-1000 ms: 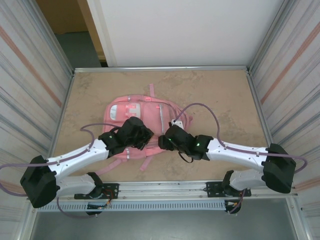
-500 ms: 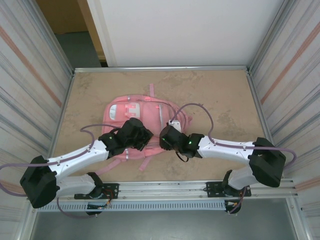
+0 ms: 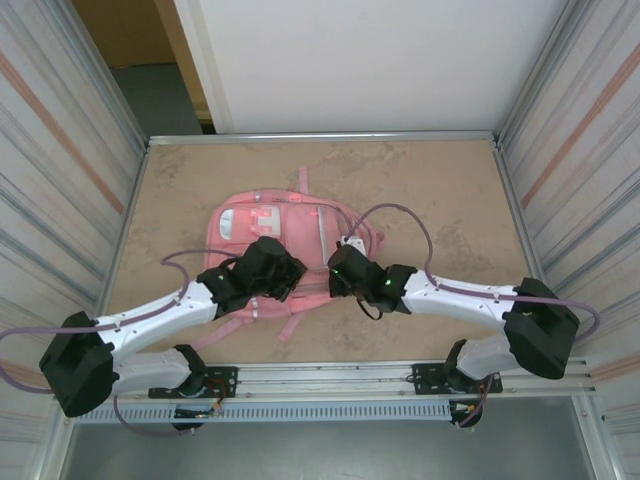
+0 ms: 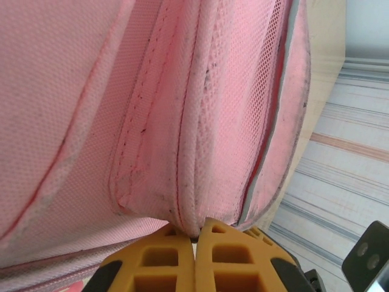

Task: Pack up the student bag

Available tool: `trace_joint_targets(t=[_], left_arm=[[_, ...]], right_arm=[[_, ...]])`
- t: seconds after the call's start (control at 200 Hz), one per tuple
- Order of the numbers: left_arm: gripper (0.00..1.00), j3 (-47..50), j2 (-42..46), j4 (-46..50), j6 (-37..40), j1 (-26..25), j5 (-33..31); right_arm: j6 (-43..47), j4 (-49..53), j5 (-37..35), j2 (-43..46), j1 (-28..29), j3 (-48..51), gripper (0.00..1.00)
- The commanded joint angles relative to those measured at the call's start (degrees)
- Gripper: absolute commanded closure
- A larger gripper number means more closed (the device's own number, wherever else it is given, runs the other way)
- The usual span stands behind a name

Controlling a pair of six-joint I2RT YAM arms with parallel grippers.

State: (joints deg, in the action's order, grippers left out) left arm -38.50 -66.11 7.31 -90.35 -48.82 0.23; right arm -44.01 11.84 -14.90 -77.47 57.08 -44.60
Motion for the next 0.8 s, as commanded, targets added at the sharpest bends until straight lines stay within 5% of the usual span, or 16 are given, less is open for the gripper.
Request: trace_joint_targets(t=[0.0,0.236,0.441,0.797], left_arm=[[1.0,1.0,3.51,-1.24,-0.06,-0.19,1.45],[1.0,3.96,6.55,0.0,-0.21,0.79,0.56],[1.0,3.16,8.9,5.28,12.59,6.99,4.11],[1.0,-1.96,3.2,17.61,43.78,30.9,26.32]], right_arm=[[5.12,-0.35,0.95,2.97,-3.43,2.26,0.99],[15.31,2.21,8.32,6.73,-7.11,3.04,1.0],[19.85,4.89,12.19,8.38,-10.38,4.24,1.0],[21.24,-2.6,32.13,5.98,-10.35,5.75,1.0]])
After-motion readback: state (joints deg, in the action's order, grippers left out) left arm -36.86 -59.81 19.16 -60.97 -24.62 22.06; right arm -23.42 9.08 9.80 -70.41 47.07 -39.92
